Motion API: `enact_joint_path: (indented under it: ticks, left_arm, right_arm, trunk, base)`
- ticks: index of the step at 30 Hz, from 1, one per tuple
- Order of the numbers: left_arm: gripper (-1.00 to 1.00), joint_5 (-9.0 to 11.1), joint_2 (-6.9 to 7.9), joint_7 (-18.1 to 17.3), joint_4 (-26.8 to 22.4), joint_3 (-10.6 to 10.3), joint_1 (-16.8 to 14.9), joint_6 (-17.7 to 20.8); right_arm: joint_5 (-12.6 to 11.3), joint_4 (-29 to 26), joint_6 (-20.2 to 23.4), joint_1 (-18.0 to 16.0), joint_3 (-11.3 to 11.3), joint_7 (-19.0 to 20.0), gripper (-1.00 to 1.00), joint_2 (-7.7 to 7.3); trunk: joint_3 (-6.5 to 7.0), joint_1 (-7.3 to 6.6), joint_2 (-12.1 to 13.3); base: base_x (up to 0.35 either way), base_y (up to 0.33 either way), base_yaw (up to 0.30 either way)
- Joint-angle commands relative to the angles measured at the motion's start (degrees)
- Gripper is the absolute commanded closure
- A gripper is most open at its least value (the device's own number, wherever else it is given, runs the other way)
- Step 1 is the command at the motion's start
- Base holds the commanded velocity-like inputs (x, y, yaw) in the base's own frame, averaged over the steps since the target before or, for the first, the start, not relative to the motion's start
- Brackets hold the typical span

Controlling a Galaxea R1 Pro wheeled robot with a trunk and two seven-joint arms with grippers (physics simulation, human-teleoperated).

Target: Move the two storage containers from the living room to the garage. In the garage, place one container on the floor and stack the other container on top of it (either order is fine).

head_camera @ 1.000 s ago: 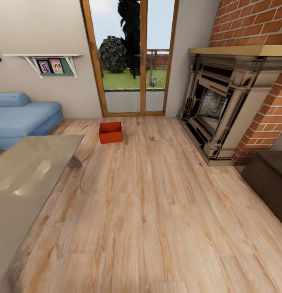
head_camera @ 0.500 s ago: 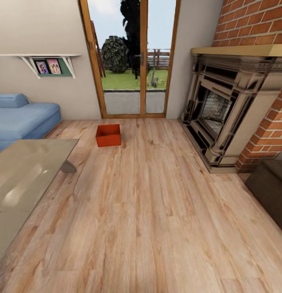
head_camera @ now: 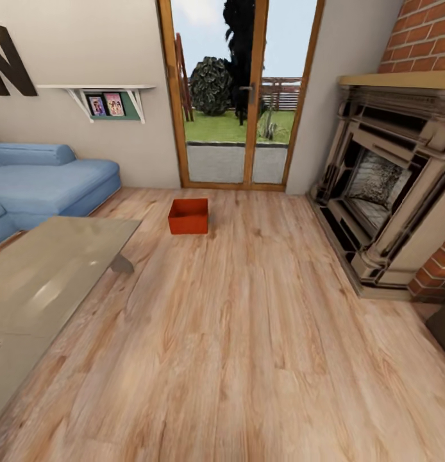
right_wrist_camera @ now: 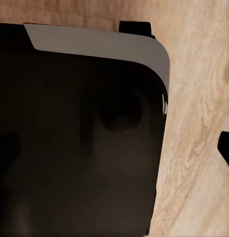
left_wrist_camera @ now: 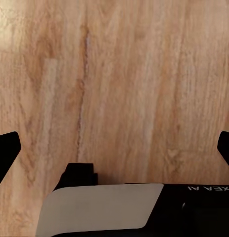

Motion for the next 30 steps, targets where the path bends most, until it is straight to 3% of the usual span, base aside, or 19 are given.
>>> enact_joint_path:
  ticks: [1,10,30]
  left_arm:
    - [-1.0,0.48,0.01,0.29,0.07,-0.5,-0.05,-0.21]
    - [-1.0,0.48,0.0,0.29,0.07,-0.52,-0.05,-0.23]
    - [-1.0,0.48,0.03,0.29,0.07,-0.52,-0.05,-0.21]
  right_arm:
    - [-0.05,0.14,-0.17,-0.06,0.26,0.19,-1.0,-0.02]
    - [-0.05,0.14,-0.17,-0.06,0.26,0.19,-1.0,-0.04]
    - [-0.05,0.14,-0.17,-0.06,0.26,0.19,-1.0,-0.1]
  trunk:
    - [-0.04,0.03,-0.02]
    - [-0.04,0.03,-0.02]
    - [-0.04,0.03,-0.02]
  base:
    - [0.337,-0.089,0.251]
    - [0.341,-0.037,0.216]
    - [0.343,-0.001,0.014]
